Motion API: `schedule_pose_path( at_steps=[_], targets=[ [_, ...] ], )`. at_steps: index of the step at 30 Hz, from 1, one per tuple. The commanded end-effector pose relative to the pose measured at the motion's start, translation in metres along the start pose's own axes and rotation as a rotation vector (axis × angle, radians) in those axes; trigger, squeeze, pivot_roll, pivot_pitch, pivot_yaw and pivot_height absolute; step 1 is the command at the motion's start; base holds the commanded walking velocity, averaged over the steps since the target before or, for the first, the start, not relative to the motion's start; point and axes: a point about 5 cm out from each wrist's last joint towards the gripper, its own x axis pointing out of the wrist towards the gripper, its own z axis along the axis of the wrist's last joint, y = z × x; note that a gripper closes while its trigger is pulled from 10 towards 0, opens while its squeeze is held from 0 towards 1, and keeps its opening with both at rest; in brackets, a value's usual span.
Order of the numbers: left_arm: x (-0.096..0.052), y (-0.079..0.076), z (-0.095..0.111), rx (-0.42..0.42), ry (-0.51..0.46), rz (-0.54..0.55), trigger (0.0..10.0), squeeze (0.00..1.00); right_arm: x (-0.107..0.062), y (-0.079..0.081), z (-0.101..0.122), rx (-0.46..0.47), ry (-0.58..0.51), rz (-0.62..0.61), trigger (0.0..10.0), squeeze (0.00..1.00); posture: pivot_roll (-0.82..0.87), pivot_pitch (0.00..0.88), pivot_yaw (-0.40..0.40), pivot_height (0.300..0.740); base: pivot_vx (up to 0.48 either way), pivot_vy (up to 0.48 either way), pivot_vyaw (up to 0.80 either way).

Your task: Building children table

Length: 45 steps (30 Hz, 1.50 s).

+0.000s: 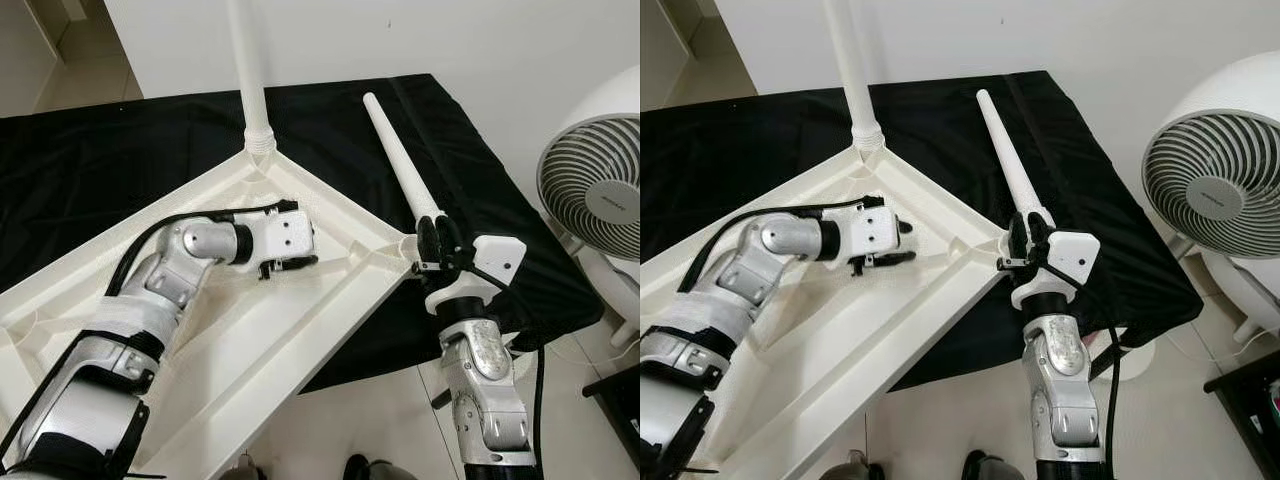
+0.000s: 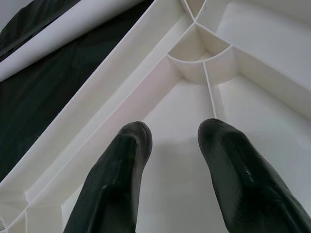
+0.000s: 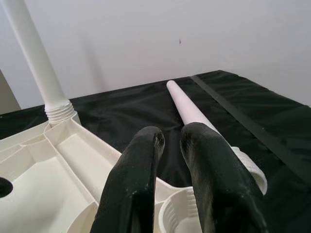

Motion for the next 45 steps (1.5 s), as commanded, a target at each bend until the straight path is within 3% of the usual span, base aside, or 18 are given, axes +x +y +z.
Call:
schedule_pose_path(
  at_steps=[1, 3, 4, 5, 7, 10, 11, 15, 16, 18, 21, 23, 30, 34, 39, 45],
  targets=[
    [-0.008, 0.007, 0.0, -0.037, -0.007, 0.192, 10.0, 0.0, 0.002, 0.002, -0.003, 0.005, 0.018, 0.018, 10.0, 0.0, 0.12, 0.121, 0.0, 0.74, 0.0, 0.0, 0.0],
    [-0.008, 0.007, 0.0, -0.037, -0.007, 0.192, 10.0, 0.0, 0.002, 0.002, -0.003, 0.005, 0.018, 0.018, 10.0, 0.0, 0.12, 0.121, 0.0, 0.74, 0.0, 0.0, 0.0],
    [-0.011, 0.006, 0.005, -0.092, -0.038, 0.189, 10.0, 0.0, 0.003, 0.002, -0.003, 0.005, 0.018, 0.018, 10.0, 0.0, 0.12, 0.121, 0.0, 0.74, 0.0, 0.0, 0.0],
    [-0.011, 0.006, 0.005, -0.092, -0.038, 0.189, 10.0, 0.0, 0.003, 0.002, -0.003, 0.005, 0.018, 0.018, 10.0, 0.0, 0.12, 0.121, 0.0, 0.74, 0.0, 0.0, 0.0],
    [-0.012, 0.001, 0.016, -0.218, -0.109, 0.176, 10.0, 0.0, 0.004, 0.002, -0.004, 0.004, 0.017, 0.015, 10.0, 0.0, 0.13, 0.12, -0.002, 0.74, 0.0, 0.0, 0.0],
    [-0.012, -0.001, 0.021, -0.259, -0.133, 0.17, 10.0, 0.0, 0.004, 0.002, -0.004, 0.004, 0.017, 0.013, 10.0, 0.0, 0.13, 0.12, -0.002, 0.74, 0.0, 0.0, 0.0],
    [-0.006, -0.012, 0.027, -0.353, -0.131, 0.171, 10.0, 0.0, 0.006, -0.001, -0.005, -0.008, 0.019, -0.013, 10.0, 0.0, 0.13, 0.12, -0.004, 0.74, 0.0, 0.0, 0.0],
    [-0.003, -0.015, 0.027, -0.378, -0.122, 0.174, 10.0, 0.0, 0.006, -0.002, -0.005, -0.013, 0.019, -0.024, 10.0, 0.0, 0.13, 0.12, -0.004, 0.74, 0.0, 0.0, 0.0],
    [0.006, -0.025, 0.03, -0.471, -0.106, 0.212, 10.0, 0.0, 0.008, -0.01, -0.008, -0.036, 0.032, -0.092, 10.0, 0.0, 0.13, 0.117, -0.008, 0.74, 0.0, 0.0, 0.0],
    [0.009, -0.028, 0.03, -0.501, -0.1, 0.226, 10.0, 0.0, 0.008, -0.014, -0.008, -0.045, 0.037, -0.123, 10.0, 0.0, 0.13, 0.117, -0.008, 0.74, 0.0, 0.0, 0.0],
    [0.01, -0.035, 0.034, -0.493, -0.098, 0.232, 10.0, 0.0, 0.008, -0.026, -0.009, -0.072, 0.046, -0.212, 10.0, 0.0, 0.12, 0.117, -0.01, 0.74, 0.0, 0.0, 0.0],
    [0.005, -0.039, 0.037, -0.495, -0.088, 0.229, 10.0, 0.0, 0.006, -0.043, -0.01, -0.089, 0.048, -0.315, 10.0, 0.0, 0.13, 0.118, -0.012, 0.74, 0.0, 0.0, 0.0],
    [-0.01, -0.043, 0.04, -0.529, -0.061, 0.202, 10.0, 0.0, 0.002, -0.061, -0.011, -0.087, 0.05, -0.415, 10.0, 0.0, 0.13, 0.118, -0.017, 0.74, 0.0, 0.0, 0.0],
    [-0.011, -0.044, 0.041, -0.525, -0.057, 0.197, 10.0, 0.0, 0.003, -0.062, -0.011, -0.091, 0.05, -0.421, 10.0, 0.0, 0.13, 0.118, -0.017, 0.74, 0.0, 0.0, 0.0],
    [-0.014, -0.059, 0.031, -0.537, 0.061, 0.169, 10.0, 0.0, 0.004, -0.06, -0.01, -0.082, 0.039, -0.416, 10.0, 0.0, 0.14, 0.115, -0.013, 0.74, 0.0, 0.0, 0.0],
    [-0.012, -0.063, 0.024, -0.544, 0.142, 0.183, 10.0, 0.0, 0.006, -0.056, -0.008, -0.073, 0.027, -0.405, 10.0, 0.0, 0.14, 0.114, -0.013, 0.74, 0.0, 0.0, 0.0]
  ],
)
